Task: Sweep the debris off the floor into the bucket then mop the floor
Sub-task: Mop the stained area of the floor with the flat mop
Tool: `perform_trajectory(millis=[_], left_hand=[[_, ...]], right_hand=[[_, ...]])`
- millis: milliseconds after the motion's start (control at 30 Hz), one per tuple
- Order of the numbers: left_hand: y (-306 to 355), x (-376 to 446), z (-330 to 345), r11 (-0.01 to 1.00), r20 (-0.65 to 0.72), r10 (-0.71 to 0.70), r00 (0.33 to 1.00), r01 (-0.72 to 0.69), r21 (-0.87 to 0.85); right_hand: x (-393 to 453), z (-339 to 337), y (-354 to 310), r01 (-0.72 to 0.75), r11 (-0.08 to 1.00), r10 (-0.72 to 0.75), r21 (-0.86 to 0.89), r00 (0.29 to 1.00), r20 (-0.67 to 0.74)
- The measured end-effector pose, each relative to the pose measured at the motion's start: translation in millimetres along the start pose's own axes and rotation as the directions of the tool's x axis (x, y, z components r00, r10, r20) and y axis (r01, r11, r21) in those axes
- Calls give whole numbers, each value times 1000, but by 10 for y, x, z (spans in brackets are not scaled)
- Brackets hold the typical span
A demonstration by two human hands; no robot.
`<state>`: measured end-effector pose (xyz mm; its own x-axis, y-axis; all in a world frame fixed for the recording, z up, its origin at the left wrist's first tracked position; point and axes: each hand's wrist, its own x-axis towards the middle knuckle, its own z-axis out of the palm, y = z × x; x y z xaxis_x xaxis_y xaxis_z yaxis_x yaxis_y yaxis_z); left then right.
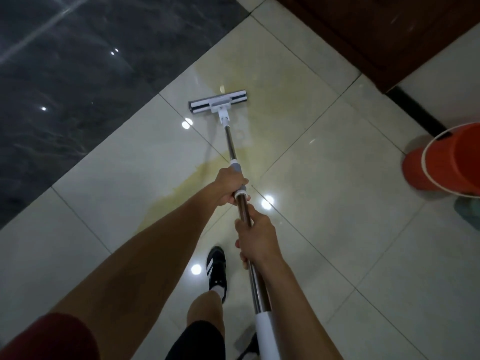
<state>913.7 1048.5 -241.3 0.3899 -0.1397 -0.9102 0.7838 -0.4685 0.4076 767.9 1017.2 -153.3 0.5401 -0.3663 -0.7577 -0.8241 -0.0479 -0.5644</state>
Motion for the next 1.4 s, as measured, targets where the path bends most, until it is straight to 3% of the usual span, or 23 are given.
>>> perform_trajectory(millis=[333,567,767,1067,1400], left_hand=[[1589,870,141,996,-49,29,998,-32,-79],[3025,1715,615,987,-226,57,973,-88,-131],[3716,1930,1074,973,-298,48,953,-112,-201],[3494,1818,1359,949,-317,43,947,-139,-285],[2485,1273,1724,974,-191,22,981,-64,-216]], right_hand=[[1445,-716,-1093,29,999,-25,-46,997,78],[2994,-1590,-1945,125,986,-105,-109,979,172],[3576,-2297,-2362,196,954,-145,-225,963,225],[3375,-2478,-2181,332,860,-280,-388,942,185],[2475,-2586,-1234,268,865,-207,-425,961,185]])
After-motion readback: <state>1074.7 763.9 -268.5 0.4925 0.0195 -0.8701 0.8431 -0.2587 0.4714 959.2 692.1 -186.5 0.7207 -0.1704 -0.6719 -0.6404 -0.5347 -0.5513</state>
